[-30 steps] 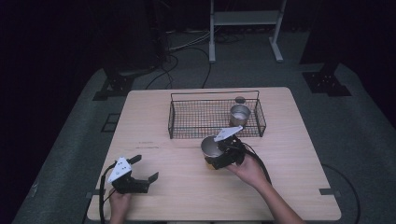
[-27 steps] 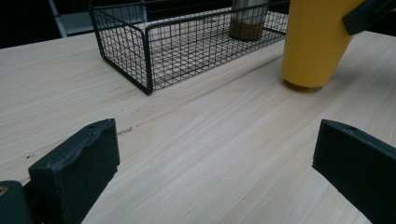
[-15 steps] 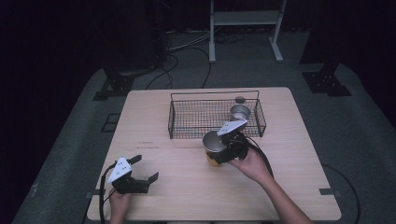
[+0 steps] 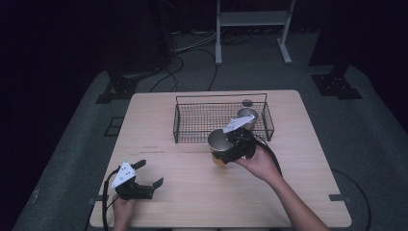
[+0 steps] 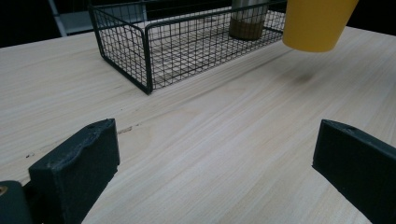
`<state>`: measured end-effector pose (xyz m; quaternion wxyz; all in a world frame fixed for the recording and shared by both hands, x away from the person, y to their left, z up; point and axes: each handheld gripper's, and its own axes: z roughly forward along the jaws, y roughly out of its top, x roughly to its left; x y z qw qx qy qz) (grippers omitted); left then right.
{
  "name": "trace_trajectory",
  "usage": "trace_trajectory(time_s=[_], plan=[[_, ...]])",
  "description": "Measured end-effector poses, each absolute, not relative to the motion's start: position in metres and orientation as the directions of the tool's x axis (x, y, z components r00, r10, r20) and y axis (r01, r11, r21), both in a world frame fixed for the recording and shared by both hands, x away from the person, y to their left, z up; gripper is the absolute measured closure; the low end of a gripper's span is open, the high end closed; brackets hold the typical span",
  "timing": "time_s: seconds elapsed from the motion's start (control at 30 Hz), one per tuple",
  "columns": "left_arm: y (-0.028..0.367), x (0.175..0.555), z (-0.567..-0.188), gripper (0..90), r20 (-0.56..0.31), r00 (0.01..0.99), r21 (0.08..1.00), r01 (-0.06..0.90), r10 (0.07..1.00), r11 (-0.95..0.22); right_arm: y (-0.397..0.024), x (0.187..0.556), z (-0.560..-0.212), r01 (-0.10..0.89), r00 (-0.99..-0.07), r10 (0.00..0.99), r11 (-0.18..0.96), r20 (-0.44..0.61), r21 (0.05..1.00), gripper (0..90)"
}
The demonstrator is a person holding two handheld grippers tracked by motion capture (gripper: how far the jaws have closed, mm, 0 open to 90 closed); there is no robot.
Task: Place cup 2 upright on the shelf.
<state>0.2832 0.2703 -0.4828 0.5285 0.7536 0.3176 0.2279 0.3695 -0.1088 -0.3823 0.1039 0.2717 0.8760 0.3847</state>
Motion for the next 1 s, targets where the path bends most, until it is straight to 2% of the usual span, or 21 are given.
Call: trace_trajectory(time_s=[1.0], plan=[[0.271, 0.283, -0.483, 0.0, 0.002, 0.694, 0.942, 0.240, 0.720, -0.234, -0.097, 0.392, -0.350, 0.389, -0.841, 0.540, 0.568, 0.029, 0.726, 14.3]])
